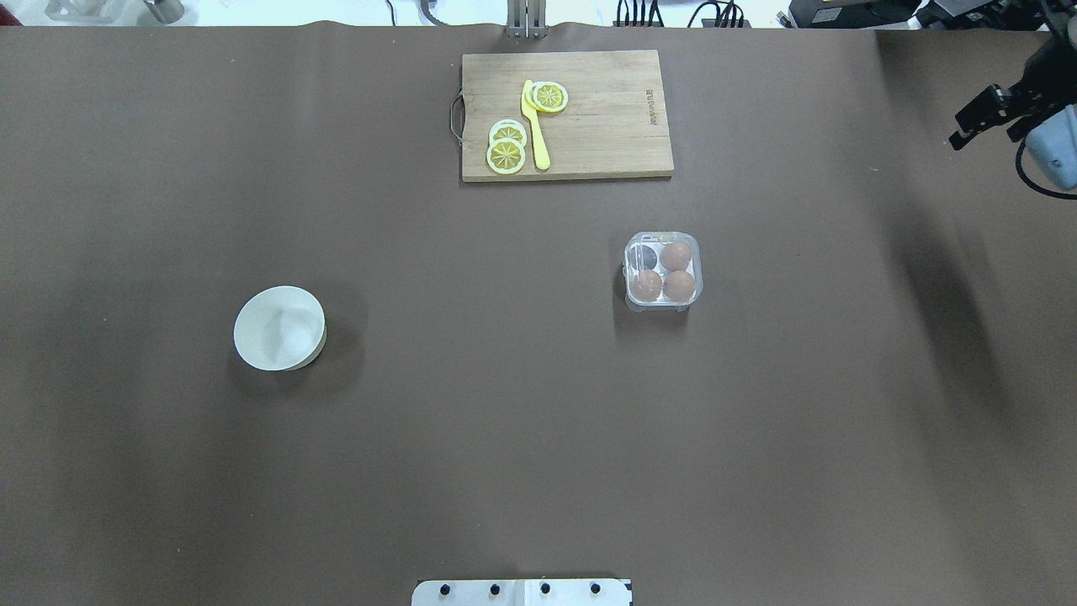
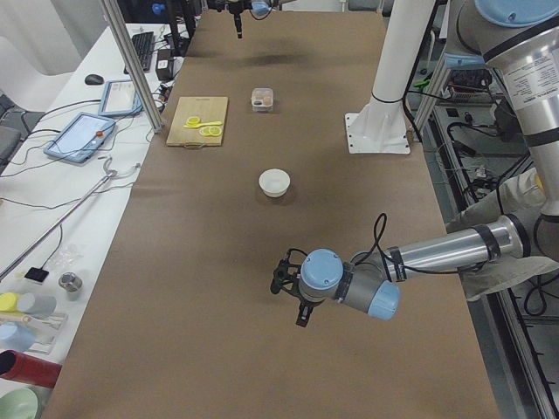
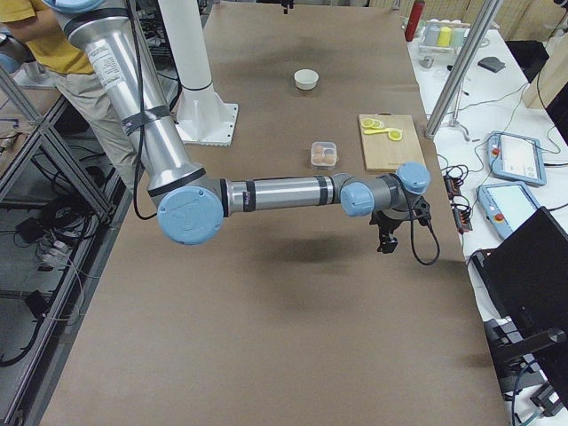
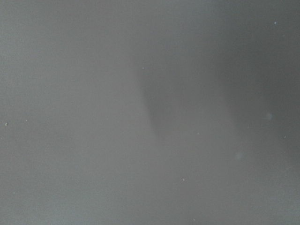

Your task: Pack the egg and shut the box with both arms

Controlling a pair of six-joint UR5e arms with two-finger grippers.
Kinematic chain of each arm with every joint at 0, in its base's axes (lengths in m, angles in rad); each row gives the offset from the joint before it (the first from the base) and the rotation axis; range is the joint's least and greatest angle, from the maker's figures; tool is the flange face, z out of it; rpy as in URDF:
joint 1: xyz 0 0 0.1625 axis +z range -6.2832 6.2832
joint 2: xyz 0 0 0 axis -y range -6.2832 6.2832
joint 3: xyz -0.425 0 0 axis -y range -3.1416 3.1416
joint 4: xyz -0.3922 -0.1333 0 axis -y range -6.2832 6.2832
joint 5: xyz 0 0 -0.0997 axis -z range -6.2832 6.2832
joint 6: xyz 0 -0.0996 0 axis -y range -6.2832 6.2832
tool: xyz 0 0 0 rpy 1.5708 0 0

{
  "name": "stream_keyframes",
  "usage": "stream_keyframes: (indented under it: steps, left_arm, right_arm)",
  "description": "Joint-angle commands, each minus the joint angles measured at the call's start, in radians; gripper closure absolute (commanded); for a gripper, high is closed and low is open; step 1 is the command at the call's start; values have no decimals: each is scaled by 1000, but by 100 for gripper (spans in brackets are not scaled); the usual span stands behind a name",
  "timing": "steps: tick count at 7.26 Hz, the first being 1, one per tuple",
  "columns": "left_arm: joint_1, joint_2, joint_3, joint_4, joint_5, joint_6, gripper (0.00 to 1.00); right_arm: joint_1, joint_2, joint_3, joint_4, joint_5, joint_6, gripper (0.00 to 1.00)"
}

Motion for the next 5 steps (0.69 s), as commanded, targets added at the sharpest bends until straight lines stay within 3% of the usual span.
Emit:
stream_keyframes:
  steps: [1,3,5]
  left_arm:
    - [-8,-7,-10,31,0,0,3]
    - [-16,-7,-10,32,1,0,3]
    - [-20,-7,-20,54,1,0,3]
  right_arm:
    - [71,-53,1,-8,-43,-55,0]
    - [115,-84,-3,-92,-64,-171,0]
    - [144,-140,23,-128,-142,-233,0]
